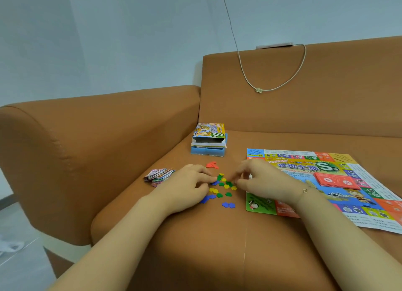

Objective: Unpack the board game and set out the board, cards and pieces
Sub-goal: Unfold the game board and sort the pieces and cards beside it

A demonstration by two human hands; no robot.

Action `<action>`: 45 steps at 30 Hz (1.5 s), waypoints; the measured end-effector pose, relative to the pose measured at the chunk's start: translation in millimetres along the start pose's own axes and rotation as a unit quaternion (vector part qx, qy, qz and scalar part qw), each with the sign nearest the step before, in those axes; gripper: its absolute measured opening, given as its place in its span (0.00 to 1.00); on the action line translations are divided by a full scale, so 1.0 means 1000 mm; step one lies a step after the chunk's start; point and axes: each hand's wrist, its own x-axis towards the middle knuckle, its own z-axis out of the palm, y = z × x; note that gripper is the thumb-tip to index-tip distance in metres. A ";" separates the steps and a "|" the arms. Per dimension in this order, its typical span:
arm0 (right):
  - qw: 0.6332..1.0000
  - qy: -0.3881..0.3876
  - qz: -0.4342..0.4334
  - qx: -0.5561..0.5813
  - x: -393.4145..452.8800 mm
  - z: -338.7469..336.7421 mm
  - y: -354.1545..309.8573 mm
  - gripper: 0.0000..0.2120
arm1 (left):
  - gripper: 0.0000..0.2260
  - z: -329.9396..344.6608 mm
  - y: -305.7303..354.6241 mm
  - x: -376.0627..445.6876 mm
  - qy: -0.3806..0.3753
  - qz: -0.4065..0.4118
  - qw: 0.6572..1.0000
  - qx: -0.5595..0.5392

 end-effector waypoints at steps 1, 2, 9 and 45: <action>1.000 -0.001 -0.001 0.001 0.000 0.000 0.000 0.11 | 0.17 -0.002 0.000 -0.001 -0.001 0.001 1.000 0.001; 1.000 -0.001 -0.002 0.001 0.000 0.000 0.000 0.11 | 0.17 -0.003 -0.001 -0.003 -0.002 0.001 1.000 -0.001; 1.000 0.004 -0.026 -0.013 -0.001 0.004 -0.006 0.15 | 0.17 -0.008 0.000 -0.008 0.041 0.000 0.997 -0.062; 0.992 -0.032 -0.103 -0.070 0.004 0.014 -0.010 0.25 | 0.14 -0.028 0.007 -0.014 -0.021 -0.057 0.998 -0.019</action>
